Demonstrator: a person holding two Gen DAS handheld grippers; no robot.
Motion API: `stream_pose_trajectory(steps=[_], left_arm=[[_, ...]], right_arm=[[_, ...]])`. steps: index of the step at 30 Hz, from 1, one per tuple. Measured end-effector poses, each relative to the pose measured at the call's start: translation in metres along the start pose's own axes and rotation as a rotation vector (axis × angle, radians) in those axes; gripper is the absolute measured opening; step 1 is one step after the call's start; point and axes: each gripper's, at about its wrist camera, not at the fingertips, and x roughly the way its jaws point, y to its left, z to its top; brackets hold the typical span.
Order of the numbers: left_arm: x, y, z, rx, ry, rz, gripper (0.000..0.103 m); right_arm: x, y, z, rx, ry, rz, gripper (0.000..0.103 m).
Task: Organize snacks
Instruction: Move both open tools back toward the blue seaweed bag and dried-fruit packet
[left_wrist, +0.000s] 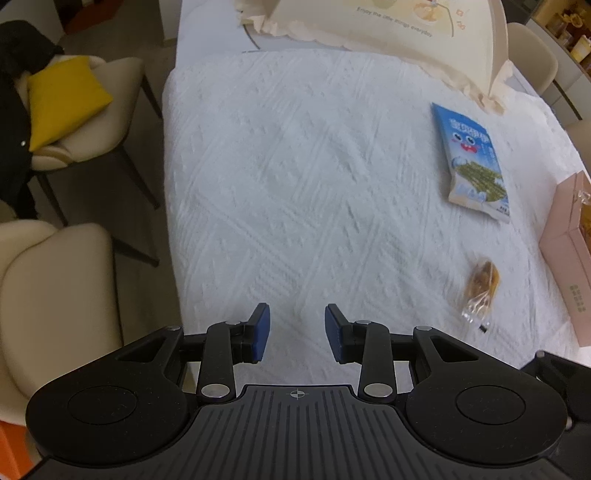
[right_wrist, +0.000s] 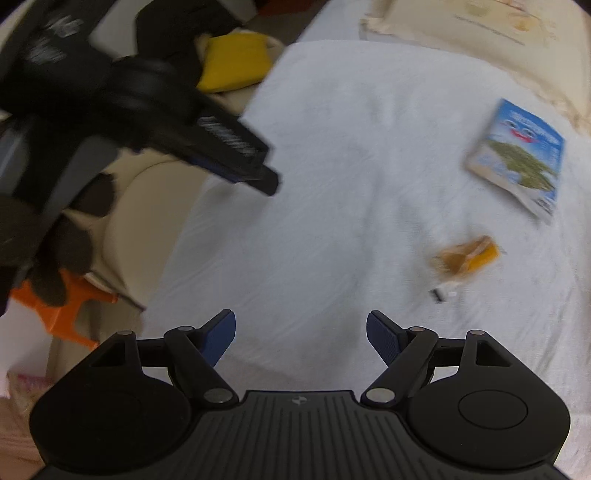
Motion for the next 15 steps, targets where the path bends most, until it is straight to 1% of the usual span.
stream_pose_trajectory(steps=[4, 8, 11, 15], left_arm=[[-0.002, 0.001, -0.003, 0.002, 0.002, 0.004, 0.037], [-0.004, 0.002, -0.006, -0.003, -0.003, 0.0, 0.037], [-0.003, 0.004, -0.007, -0.017, -0.003, 0.005, 0.037], [-0.006, -0.001, -0.007, -0.017, -0.016, 0.001, 0.037]], right_arm=[[-0.001, 0.017, -0.002, -0.053, -0.008, -0.003, 0.079], [0.003, 0.02, -0.004, -0.073, -0.003, -0.056, 0.079], [0.004, 0.014, -0.004, -0.069, -0.004, -0.073, 0.079], [-0.002, -0.001, -0.002, -0.064, -0.035, -0.125, 0.08]])
